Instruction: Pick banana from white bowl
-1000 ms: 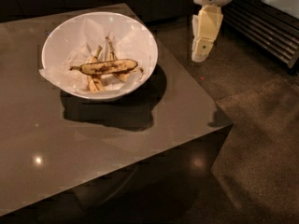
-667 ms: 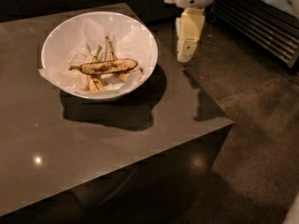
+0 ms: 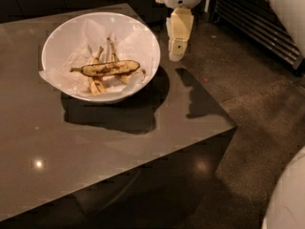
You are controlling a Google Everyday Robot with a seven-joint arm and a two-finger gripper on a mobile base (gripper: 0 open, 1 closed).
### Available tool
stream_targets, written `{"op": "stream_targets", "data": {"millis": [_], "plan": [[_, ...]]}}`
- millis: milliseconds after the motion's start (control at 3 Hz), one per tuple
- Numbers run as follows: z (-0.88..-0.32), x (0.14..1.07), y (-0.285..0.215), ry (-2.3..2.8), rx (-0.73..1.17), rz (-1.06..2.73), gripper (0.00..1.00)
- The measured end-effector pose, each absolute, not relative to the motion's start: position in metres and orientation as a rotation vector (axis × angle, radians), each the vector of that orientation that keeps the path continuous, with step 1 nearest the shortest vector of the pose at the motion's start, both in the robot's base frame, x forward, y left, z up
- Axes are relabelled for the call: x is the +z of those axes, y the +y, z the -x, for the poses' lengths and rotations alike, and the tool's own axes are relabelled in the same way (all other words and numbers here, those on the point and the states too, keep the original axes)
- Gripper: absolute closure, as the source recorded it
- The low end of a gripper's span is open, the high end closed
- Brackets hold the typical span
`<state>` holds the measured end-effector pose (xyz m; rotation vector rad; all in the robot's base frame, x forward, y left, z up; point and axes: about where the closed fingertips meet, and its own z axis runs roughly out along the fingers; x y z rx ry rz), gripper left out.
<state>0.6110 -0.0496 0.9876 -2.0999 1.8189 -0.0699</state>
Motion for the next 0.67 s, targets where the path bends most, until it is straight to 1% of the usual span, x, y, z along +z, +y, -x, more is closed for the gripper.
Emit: {"op": "stream_targets", "data": {"millis": [667], "plan": [[-0.608,0.984,0.007,1.717,0.106,2.159,0.0]]}}
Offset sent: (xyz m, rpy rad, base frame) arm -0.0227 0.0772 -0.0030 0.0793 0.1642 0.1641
